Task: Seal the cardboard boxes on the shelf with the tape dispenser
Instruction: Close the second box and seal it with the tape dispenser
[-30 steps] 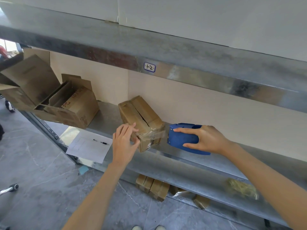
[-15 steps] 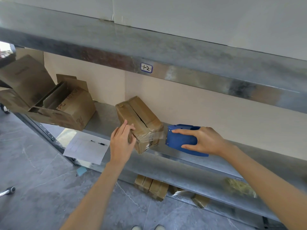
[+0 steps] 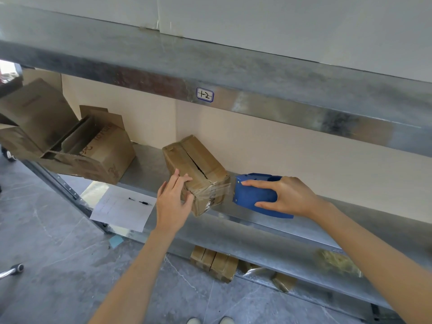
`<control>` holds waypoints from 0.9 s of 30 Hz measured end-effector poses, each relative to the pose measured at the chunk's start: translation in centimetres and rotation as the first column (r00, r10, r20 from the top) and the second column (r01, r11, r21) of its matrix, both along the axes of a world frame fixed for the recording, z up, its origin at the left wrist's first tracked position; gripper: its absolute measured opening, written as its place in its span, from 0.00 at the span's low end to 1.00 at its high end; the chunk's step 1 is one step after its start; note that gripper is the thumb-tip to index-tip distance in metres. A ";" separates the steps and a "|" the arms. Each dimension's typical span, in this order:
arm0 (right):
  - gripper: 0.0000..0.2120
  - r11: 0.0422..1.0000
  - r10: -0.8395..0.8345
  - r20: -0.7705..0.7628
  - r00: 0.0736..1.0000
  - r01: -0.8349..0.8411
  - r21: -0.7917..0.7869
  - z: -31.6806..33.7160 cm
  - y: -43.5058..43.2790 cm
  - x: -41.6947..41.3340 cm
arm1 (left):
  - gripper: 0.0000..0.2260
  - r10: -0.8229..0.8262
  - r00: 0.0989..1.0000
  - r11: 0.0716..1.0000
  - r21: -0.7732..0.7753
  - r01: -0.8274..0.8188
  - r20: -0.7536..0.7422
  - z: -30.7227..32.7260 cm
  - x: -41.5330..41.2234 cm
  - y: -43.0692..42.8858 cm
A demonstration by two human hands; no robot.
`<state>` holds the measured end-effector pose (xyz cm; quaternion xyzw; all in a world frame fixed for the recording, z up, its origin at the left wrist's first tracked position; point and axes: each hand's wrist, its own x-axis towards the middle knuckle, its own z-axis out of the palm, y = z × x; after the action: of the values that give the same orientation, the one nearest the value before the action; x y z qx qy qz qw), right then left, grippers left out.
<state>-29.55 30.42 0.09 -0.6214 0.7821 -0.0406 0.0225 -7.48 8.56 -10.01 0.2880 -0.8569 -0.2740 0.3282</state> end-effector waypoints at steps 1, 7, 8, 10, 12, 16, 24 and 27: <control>0.32 1.000 0.003 0.000 1.000 -0.003 0.001 0.0 0.0 0.0 | 0.13 -0.030 0.999 0.999 0.040 0.030 -0.015 0.1 0.0 0.2; 0.29 1.000 0.001 -0.014 1.000 -0.001 -0.008 0.8 -0.3 -0.2 | 0.28 -0.104 0.991 0.994 -0.015 0.106 0.078 0.4 -0.3 0.9; 0.29 1.000 0.004 -0.021 1.000 -0.005 -0.005 0.9 -0.3 -0.3 | 0.28 -0.094 0.991 0.995 -0.033 0.098 0.092 0.2 -0.4 0.9; 0.30 1.000 0.017 -0.023 1.000 -0.017 -0.006 1.1 -0.5 -0.3 | 0.25 -0.092 0.991 0.995 -0.039 0.097 0.102 -0.1 -0.4 0.5; 0.30 0.999 0.043 -0.011 0.999 -0.043 -0.014 1.4 -0.9 -0.1 | 0.25 -0.094 0.990 0.995 -0.031 0.098 0.107 -0.4 0.1 -0.2; 0.29 0.992 0.124 -0.001 0.992 -0.124 -0.028 1.6 -2.3 1.9 | 0.26 -0.136 0.990 0.990 -0.015 0.137 0.048 -0.1 2.6 -2.5; 0.28 0.989 0.133 0.130 0.982 -0.124 -0.075 0.0 -4.6 2.6 | 0.27 -0.227 0.973 0.973 0.055 0.224 0.047 0.7 4.5 -5.2; 0.29 0.988 0.148 0.151 0.977 -0.138 -0.074 -0.4 -4.2 1.9 | 0.26 -0.222 0.975 0.972 0.079 0.220 0.027 0.9 4.4 -4.9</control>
<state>-27.70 26.22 -0.32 -0.6714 0.7295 -0.1121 0.0666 -3.09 3.61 -9.09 0.2079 -0.8784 -0.3359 0.2690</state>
